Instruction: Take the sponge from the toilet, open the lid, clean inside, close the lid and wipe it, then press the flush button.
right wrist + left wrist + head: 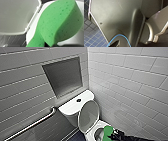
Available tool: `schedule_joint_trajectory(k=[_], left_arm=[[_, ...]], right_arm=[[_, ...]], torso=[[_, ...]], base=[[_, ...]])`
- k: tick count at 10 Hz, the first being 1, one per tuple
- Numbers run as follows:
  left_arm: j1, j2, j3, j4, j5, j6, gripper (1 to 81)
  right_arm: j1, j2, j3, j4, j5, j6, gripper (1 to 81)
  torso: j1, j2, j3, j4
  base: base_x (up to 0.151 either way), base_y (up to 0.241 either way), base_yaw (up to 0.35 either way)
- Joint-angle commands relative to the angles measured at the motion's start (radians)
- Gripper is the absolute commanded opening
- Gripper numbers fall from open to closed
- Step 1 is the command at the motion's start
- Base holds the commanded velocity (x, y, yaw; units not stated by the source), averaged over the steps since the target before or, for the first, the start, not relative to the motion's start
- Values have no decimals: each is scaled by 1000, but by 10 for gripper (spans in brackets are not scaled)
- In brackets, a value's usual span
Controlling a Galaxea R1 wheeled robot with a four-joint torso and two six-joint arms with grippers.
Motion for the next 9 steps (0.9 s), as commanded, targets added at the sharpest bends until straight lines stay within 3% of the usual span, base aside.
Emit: schedule_joint_trajectory(k=[1,4,5,9], left_arm=[[0,-5,1,-12,79,7,811],[0,-2,1,-14,79,7,811],[0,-2,1,-14,79,7,811],[0,1,1,-14,79,7,811]], right_arm=[[158,-3,36,0,-59,-1,10],[244,8,40,2,-95,-1,10],[267,12,48,2,-130,-1,10],[278,69,-18,-4,-145,-5,10]], torso=[[0,0,-21,-2],[1,0,-48,7],[66,-100,-49,7],[121,-189,-47,7]], base=[[0,0,0],[0,0,0],[0,0,0],[0,0,0]])
